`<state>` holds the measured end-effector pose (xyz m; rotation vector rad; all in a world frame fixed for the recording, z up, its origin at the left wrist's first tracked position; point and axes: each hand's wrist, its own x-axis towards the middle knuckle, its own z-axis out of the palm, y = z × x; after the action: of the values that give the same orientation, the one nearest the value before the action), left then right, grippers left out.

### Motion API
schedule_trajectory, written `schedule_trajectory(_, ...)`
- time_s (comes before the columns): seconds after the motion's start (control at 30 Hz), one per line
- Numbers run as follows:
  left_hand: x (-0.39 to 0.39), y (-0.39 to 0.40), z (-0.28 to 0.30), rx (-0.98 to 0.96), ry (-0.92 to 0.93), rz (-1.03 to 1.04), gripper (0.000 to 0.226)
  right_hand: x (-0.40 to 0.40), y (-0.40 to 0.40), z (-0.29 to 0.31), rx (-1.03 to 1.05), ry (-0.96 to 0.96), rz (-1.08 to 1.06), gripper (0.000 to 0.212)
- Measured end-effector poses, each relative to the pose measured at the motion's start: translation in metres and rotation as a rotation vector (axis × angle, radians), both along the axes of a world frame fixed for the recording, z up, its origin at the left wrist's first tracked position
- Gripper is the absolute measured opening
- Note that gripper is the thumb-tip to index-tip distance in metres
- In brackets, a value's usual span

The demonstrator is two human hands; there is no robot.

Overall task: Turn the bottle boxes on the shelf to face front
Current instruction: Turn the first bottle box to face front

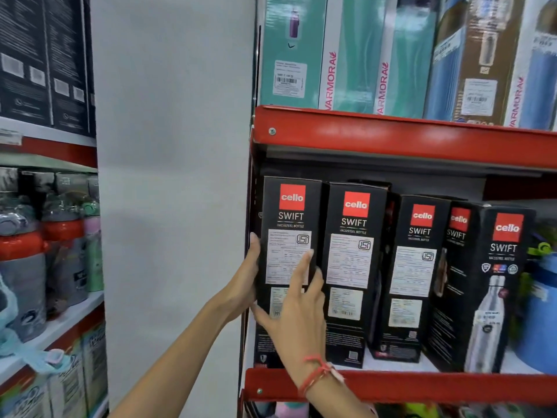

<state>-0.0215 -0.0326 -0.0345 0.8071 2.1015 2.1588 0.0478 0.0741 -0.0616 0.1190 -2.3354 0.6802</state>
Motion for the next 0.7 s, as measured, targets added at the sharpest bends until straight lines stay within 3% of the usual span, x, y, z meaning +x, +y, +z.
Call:
schedule_trajectory(0.23,0.028,-0.019,0.015,-0.024,0.105,0.090,0.046,0.009,0.005,0.009,-0.077,0.111,0.146,0.133)
schedule_trajectory(0.43,0.048,-0.040,0.020,-0.087,0.224,0.329,0.077,0.002,0.033,0.019,-0.258,0.036,0.455,0.139)
schedule_trajectory(0.57,0.054,-0.044,0.013,-0.065,0.257,0.209,0.097,-0.009,0.056,0.031,-0.188,-0.091,0.629,0.138)
schedule_trajectory(0.7,0.059,-0.031,0.005,-0.053,0.353,0.323,0.097,-0.018,0.068,0.052,-0.146,-0.182,0.742,0.129)
